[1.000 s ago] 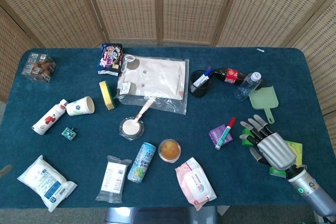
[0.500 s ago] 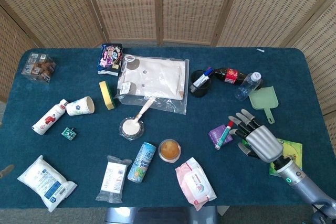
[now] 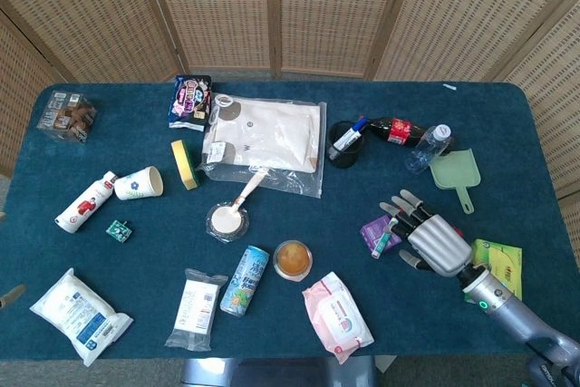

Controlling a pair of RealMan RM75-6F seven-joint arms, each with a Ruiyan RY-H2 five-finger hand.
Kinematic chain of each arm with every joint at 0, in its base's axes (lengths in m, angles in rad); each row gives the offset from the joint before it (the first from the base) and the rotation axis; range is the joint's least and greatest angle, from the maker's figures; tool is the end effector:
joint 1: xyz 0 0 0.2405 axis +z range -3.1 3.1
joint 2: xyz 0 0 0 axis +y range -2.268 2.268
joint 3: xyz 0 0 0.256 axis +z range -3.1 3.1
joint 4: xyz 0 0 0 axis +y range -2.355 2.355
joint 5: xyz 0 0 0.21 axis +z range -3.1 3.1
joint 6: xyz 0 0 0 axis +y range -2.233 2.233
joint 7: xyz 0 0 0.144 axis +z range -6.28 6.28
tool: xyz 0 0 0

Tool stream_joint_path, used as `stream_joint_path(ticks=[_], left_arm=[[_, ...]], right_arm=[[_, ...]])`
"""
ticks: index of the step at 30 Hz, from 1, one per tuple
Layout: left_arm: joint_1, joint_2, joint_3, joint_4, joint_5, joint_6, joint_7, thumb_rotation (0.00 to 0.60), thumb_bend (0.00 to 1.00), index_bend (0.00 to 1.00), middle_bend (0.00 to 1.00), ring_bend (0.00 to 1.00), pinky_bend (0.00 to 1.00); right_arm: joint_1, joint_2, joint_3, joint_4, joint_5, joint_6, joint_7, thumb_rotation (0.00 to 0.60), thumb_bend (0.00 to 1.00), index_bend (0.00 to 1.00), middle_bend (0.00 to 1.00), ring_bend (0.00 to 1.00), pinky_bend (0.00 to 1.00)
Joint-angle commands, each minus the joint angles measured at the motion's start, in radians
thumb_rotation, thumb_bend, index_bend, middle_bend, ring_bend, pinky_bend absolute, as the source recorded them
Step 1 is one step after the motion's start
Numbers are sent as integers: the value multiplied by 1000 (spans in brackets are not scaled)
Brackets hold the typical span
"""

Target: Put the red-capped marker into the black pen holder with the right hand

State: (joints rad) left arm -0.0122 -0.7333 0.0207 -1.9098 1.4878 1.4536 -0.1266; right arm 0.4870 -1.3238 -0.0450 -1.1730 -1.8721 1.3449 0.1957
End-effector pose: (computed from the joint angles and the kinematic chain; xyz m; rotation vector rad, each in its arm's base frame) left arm -0.2907 0.1415 0.2352 -1.3470 -1.0561 -0.8049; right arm -0.2623 -0.2782 0.0788 2.0713 -0.5618 1.0604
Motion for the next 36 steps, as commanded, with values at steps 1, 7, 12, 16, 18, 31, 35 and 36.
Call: stream_joint_path(ticks=[1,7,12,16,18,31,35,36], left_arm=[[0,0,0,1,0,0,-2,600,66,0,0,0,0],[-2,1,-1,2,-4,-4,-4,600,65,0,0,0,0],[-4,-1,-2,0,-11,-8,2,600,66,0,0,0,0],[-7,-3,-2,-4,-13,-13,14,600,65,0,0,0,0],[-9,-4,-2,-9,-14,-15,23,600,65,0,0,0,0],[-13,-11,0,-23,-10,-20,59,600,66,0,0,0,0],[-13,-10,1,-22,-9,-19,55,600,65,0,0,0,0],[-13,-10,1,-22,-9,-18,53,600,66,0,0,0,0]], right_arm=[[9,-12,2,6,1,1,-5,600,390,340,1,0,90],[18,-41,-5,39,1,9,-2,600,389,349,5,0,91],[16,-57,-14,82,5,23,16,600,389,350,8,0,91],[11,-63,-19,110,9,39,38,600,389,352,16,0,91],[8,-67,-24,129,9,48,51,600,389,354,20,0,90],[-2,-122,-53,253,12,80,108,600,345,358,28,0,90],[11,-124,-56,259,4,76,87,600,344,358,27,0,91],[16,-125,-57,258,0,74,78,600,345,357,27,0,91]])
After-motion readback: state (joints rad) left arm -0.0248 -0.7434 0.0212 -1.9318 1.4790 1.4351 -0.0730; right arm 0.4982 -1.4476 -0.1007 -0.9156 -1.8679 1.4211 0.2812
